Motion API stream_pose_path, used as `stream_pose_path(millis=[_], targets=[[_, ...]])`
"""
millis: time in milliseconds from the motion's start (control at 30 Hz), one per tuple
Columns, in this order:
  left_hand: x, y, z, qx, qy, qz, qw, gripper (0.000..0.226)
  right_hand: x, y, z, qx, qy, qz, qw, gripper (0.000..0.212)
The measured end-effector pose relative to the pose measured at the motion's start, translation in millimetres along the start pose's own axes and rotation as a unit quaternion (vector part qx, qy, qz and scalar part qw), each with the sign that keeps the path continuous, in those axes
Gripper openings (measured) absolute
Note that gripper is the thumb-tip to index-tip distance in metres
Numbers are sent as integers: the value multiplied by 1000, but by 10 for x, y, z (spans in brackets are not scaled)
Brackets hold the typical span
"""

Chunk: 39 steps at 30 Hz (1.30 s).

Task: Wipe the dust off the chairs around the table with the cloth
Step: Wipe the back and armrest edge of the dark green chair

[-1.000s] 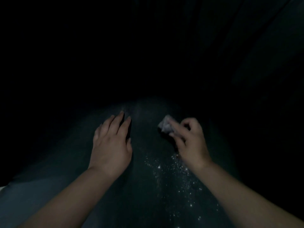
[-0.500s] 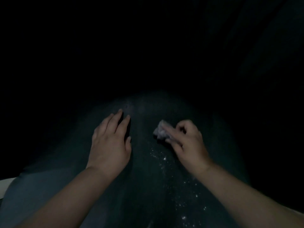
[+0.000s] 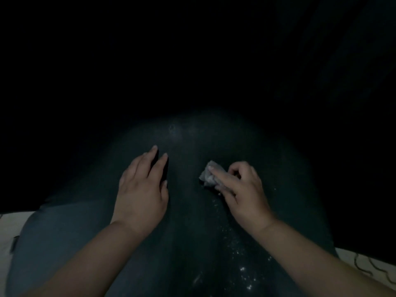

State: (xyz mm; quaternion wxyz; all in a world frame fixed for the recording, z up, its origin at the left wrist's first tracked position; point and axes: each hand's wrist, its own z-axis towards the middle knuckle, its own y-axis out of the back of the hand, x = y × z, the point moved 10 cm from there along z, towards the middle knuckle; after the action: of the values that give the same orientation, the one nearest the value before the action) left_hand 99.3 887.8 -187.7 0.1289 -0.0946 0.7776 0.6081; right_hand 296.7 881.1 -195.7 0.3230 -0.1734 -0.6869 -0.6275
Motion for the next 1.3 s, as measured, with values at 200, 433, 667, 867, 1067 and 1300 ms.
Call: stream_pose_path(millis=[200,433,667,867,1067,1300], targets=[[165,24,-161,-11,11,13,1000,57,31,26,962,-46,-36,-23,998,48],[74,-74,-288,-2,8,1,1000,57,332,-290,122,88,83,-20,993,49],[-263,-178,-297,28,-51,3,998,59,-421,461,312,-90,-85,-26,992,50],[-407,-289,-258,48,-68,31,996,61,-363,285,-51,-79,-115,-50,989,52],[-468,-296,-236,63,-82,59,993,64,-233,234,-395,-61,-95,34,993,54],[-540,-316,-181,46,-106,62,991,64,-1068,887,-185,-164,-226,-42,959,43]])
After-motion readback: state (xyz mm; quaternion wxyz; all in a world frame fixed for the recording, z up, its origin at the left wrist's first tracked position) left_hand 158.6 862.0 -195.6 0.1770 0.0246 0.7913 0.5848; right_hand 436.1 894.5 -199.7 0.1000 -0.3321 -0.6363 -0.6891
